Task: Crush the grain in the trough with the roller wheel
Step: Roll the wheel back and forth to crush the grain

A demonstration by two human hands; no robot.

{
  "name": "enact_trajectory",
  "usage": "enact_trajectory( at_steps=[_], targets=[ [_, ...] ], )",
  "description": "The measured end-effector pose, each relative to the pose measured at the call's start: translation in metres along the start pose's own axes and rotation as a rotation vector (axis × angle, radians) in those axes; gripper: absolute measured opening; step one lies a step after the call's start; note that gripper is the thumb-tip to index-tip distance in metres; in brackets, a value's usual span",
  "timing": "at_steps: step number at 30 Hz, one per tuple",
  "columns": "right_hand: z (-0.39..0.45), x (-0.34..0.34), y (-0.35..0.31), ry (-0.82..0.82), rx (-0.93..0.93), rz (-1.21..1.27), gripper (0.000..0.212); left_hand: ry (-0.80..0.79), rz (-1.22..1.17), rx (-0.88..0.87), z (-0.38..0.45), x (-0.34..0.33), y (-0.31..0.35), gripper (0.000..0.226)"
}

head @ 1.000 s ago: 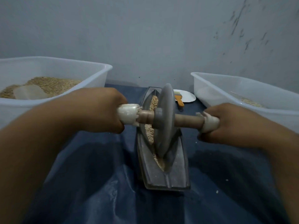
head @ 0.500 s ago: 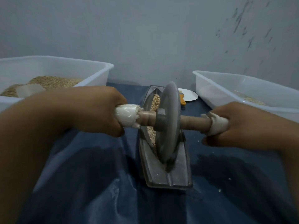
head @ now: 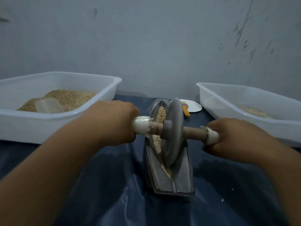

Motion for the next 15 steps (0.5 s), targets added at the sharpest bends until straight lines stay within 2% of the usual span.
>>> enact_trajectory(
  at_steps=[2,5,6,8,10,13,15],
  targets=[
    [-0.015,0.002,0.001,-0.008,0.011,-0.029,0.017,0.113,0.119,-0.017,-0.015,0.007,0.002,0.017],
    [-0.029,0.01,0.003,0.034,0.057,-0.05,0.02,0.277,0.15,-0.037,-0.028,0.013,0.002,0.02],
    [-0.027,0.012,0.002,0.011,0.06,-0.067,0.019,0.263,0.154,-0.033,-0.023,0.012,0.0,0.021],
    [-0.009,0.008,-0.001,-0.041,0.047,-0.141,0.017,0.134,0.11,-0.011,-0.003,0.002,-0.002,0.022],
    [0.022,-0.005,-0.005,-0.025,0.035,-0.153,0.016,0.024,0.035,0.021,0.025,-0.016,-0.005,0.015],
    [0.072,-0.026,-0.005,0.101,-0.005,-0.107,0.022,0.104,0.018,0.055,0.066,-0.034,-0.01,0.015],
    [0.093,-0.032,-0.002,0.117,-0.022,-0.053,0.021,0.154,0.052,0.053,0.085,-0.034,-0.009,0.017]
  ],
)
Point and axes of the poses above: each hand's wrist, its own z-axis towards the middle knuckle, its own x-axis out of the back of the hand, y = z × x, the point moved 3 cm from there along z, towards the middle knuckle
